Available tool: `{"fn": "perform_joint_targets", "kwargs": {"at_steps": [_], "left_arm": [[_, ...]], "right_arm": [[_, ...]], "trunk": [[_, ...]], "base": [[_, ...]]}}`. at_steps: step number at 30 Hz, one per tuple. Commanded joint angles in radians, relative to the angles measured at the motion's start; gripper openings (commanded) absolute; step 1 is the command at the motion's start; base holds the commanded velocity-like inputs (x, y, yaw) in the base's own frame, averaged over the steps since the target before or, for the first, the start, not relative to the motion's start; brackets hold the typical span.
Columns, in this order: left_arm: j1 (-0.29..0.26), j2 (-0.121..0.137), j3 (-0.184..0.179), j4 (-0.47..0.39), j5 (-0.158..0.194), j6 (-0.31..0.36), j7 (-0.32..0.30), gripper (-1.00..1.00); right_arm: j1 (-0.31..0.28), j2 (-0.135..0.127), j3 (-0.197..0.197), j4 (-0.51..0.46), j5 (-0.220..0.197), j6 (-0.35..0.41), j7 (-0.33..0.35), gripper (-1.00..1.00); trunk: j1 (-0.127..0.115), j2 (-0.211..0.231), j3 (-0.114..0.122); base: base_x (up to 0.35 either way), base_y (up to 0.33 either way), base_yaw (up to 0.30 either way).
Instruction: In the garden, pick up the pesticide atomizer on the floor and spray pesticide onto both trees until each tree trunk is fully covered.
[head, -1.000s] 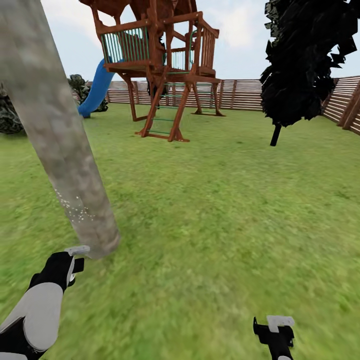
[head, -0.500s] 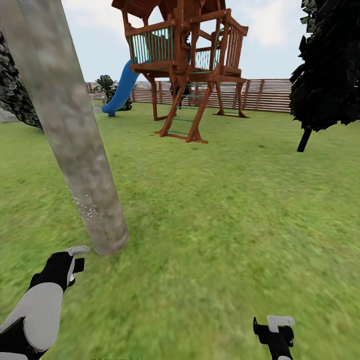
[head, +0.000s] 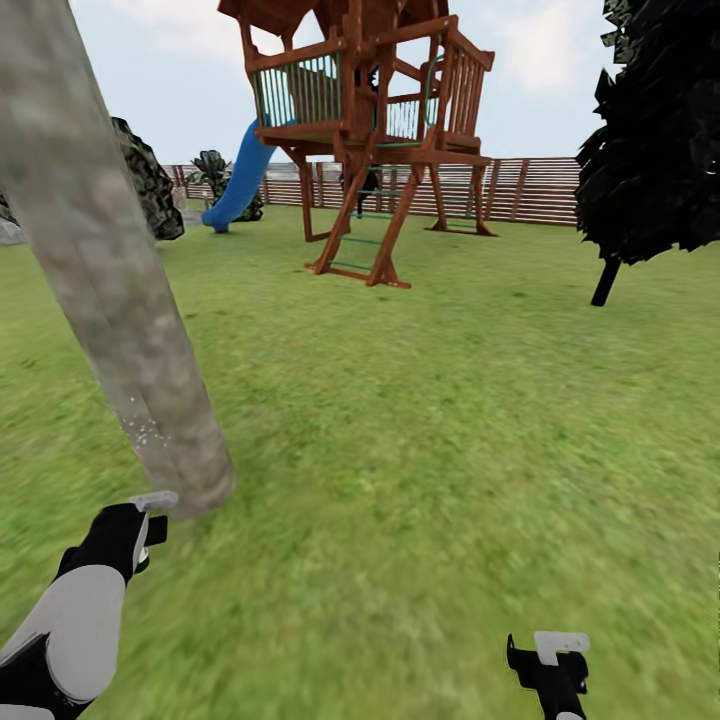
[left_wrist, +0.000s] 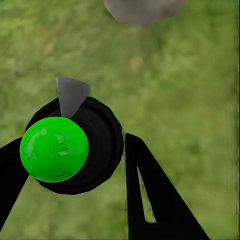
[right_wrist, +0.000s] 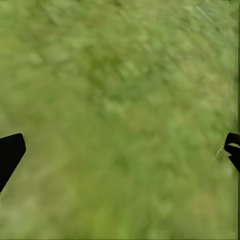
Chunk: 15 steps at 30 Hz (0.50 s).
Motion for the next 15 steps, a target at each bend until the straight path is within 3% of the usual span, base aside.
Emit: {"fn": "perform_joint_targets", "kwargs": {"at_steps": [1,5,15], "left_arm": [[-0.001,-0.001,0.004,-0.001,-0.005,0.003,-0.003,-1.0],[-0.001,0.002,0.004,0.0,-0.005,0.003,-0.001,-1.0],[-0.001,0.007,0.004,-0.001,-0.007,0.002,0.003,-1.0]], "right_arm": [[-0.001,0.0,-0.007,0.001,0.011,-0.003,-0.003,1.0],[-0.001,0.002,-0.007,0.001,0.011,-0.003,-0.003,1.0],[-0.001,0.003,-0.007,0.001,0.011,-0.003,-0.004,1.0]], "trunk": [[0.0,0.0,-0.001],[0.0,0.0,-0.001],[0.0,0.0,-0.001]], "base": [[0.174,-0.249,0.0],[0.174,-0.248,0.048],[0.174,-0.248,0.265]]}}
